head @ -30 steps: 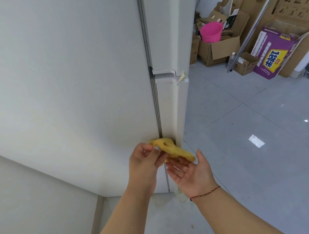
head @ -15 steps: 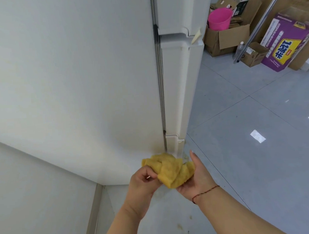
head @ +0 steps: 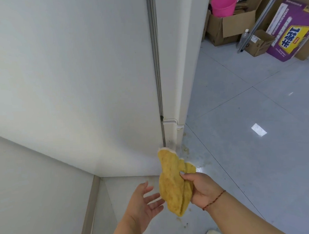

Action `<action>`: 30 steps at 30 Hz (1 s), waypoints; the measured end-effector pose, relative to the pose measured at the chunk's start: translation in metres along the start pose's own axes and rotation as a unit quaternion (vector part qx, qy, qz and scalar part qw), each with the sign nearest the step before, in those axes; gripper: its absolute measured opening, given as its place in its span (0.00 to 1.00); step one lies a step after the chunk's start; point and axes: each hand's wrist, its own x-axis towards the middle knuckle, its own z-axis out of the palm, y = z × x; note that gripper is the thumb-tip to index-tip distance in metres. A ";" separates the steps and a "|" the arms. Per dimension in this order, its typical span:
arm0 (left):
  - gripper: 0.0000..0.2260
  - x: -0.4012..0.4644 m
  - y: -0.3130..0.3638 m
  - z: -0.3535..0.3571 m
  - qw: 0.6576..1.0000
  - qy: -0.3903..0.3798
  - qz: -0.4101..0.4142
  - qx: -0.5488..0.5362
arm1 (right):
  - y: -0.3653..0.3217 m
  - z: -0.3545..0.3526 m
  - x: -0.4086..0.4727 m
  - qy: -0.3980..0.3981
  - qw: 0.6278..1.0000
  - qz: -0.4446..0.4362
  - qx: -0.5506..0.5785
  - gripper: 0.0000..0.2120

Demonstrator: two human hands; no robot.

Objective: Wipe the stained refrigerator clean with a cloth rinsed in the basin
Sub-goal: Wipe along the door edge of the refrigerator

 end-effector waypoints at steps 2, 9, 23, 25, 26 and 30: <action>0.25 0.011 -0.006 0.002 0.997 -0.061 -0.041 -0.035 | 0.004 -0.009 0.009 -0.007 0.999 0.025 -0.021 0.11; 0.22 0.073 -0.030 -0.014 0.994 -0.060 -0.061 -0.075 | 0.033 -0.043 0.065 0.018 0.996 0.059 -0.070 0.12; 0.10 0.284 -0.080 -0.047 0.997 0.019 -0.053 -0.043 | 0.092 -0.127 0.260 0.075 0.985 0.121 0.098 0.37; 0.07 0.311 -0.085 -0.047 0.997 0.028 -0.051 -0.042 | 0.101 -0.141 0.293 0.076 0.982 0.120 0.122 0.40; 0.07 0.322 -0.085 -0.047 0.997 0.030 -0.050 -0.050 | 0.104 -0.146 0.306 0.082 0.981 0.115 0.132 0.40; 0.10 0.375 -0.094 -0.048 0.996 0.031 -0.042 -0.072 | 0.117 -0.157 0.355 0.132 0.973 0.100 0.161 0.36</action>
